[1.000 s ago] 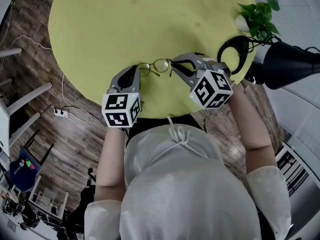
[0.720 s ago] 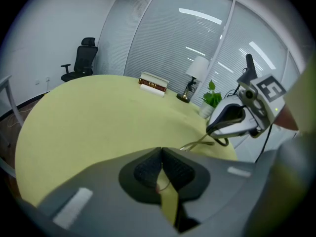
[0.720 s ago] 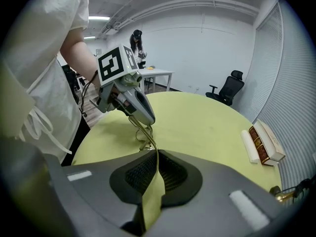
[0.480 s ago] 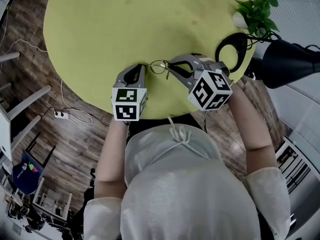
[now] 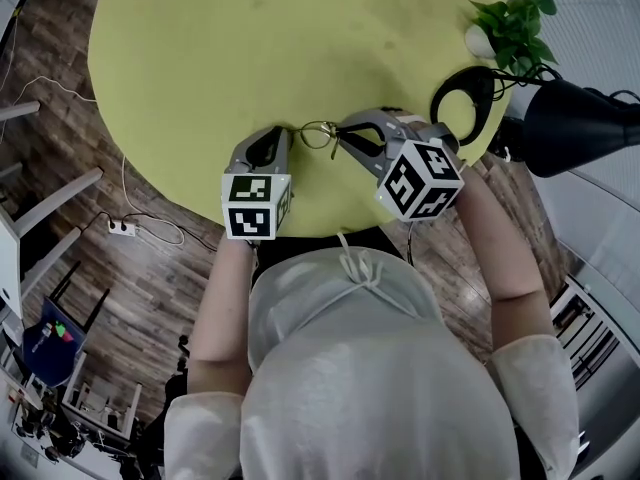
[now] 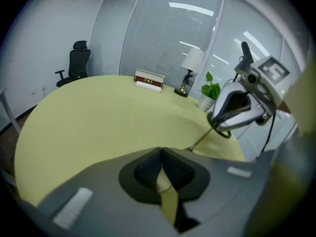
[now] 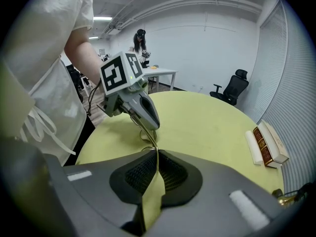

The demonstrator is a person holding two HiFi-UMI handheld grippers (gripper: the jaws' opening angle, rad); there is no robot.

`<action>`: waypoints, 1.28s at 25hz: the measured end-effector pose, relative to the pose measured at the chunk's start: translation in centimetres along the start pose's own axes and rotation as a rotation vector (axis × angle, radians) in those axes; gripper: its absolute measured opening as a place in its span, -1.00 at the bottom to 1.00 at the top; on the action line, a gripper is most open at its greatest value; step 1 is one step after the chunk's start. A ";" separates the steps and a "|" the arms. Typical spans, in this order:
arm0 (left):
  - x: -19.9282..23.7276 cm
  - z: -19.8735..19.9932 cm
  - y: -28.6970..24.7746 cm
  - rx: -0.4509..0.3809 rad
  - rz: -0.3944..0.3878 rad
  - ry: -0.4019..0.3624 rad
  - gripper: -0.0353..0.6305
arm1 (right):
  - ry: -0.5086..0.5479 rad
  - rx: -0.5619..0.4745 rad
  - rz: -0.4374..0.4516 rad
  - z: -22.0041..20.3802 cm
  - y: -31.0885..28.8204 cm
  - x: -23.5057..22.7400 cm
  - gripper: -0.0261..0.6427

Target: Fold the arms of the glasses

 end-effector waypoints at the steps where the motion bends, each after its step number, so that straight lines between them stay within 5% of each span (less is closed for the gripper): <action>1: 0.1 0.1 0.7 -0.017 0.006 0.019 -0.88 | 0.002 0.002 0.000 0.0 0.0 0.0 -0.89; 10: 0.7 -3.9 2.7 0.083 0.040 0.043 -0.88 | 0.012 0.017 0.012 0.3 -0.1 0.3 -0.88; 19: 1.1 -5.5 1.7 0.132 -0.014 0.171 -0.88 | 0.052 0.071 0.061 1.1 -0.3 1.4 -0.86; 32: 1.0 -5.5 1.6 0.085 -0.037 0.232 -0.88 | 0.078 0.157 0.065 2.4 -3.1 2.0 -0.88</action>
Point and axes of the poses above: the fingertips, and each gripper's own axes: y backward along the fingers, x to its left, z out of its top, the point moved 1 cm from there along y, backward along the fingers, and after that the axes turned 8 degrees about -x, right-handed, at the moved point
